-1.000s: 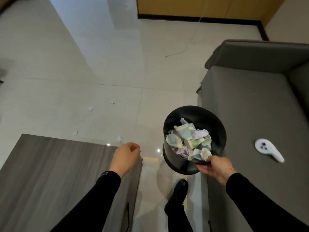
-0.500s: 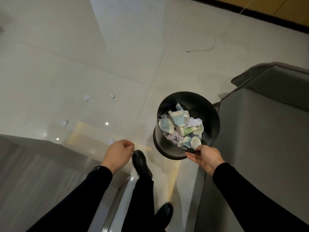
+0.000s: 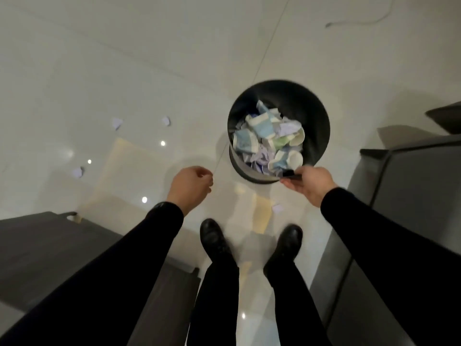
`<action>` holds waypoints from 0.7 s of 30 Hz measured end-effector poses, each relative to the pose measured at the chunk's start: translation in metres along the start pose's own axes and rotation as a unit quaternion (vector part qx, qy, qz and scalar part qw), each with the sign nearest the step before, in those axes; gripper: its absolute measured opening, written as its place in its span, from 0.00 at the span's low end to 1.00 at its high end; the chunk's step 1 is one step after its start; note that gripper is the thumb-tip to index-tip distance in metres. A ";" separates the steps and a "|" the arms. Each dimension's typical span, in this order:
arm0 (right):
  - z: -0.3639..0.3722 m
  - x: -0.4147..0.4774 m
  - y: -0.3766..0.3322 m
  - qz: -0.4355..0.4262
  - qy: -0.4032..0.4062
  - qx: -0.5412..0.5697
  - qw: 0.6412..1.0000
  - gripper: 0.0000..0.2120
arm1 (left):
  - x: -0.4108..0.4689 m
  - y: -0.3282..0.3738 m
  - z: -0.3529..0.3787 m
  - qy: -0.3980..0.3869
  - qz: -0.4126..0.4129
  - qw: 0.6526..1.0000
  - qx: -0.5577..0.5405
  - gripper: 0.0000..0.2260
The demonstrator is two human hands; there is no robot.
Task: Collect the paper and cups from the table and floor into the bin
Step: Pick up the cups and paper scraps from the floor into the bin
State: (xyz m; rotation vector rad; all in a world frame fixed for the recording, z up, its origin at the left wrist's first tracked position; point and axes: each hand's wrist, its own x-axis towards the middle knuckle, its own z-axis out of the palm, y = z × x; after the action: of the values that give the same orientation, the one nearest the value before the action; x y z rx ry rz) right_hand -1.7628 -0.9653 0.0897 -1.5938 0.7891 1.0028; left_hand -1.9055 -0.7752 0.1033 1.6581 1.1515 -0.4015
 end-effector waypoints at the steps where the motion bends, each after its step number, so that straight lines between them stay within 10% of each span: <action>1: 0.005 0.018 -0.002 -0.002 0.002 -0.011 1.000 0.17 | 0.013 -0.004 0.006 -0.003 -0.006 1.000 -0.002 0.09; 17: 0.003 0.172 0.023 -0.015 0.002 -0.082 0.997 0.08 | 0.145 -0.042 0.077 0.020 -0.089 0.994 -0.067 0.07; 21: -0.019 0.164 0.059 -0.039 -0.032 -0.199 0.979 0.29 | 0.142 -0.051 0.080 0.016 -0.103 0.993 -0.056 0.08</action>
State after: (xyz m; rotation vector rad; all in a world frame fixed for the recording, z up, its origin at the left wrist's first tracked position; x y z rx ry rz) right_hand -1.7395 -0.9977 -0.0805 -1.9034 0.4952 1.2022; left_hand -1.8583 -0.7754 -0.0607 1.4591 1.3509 -0.4324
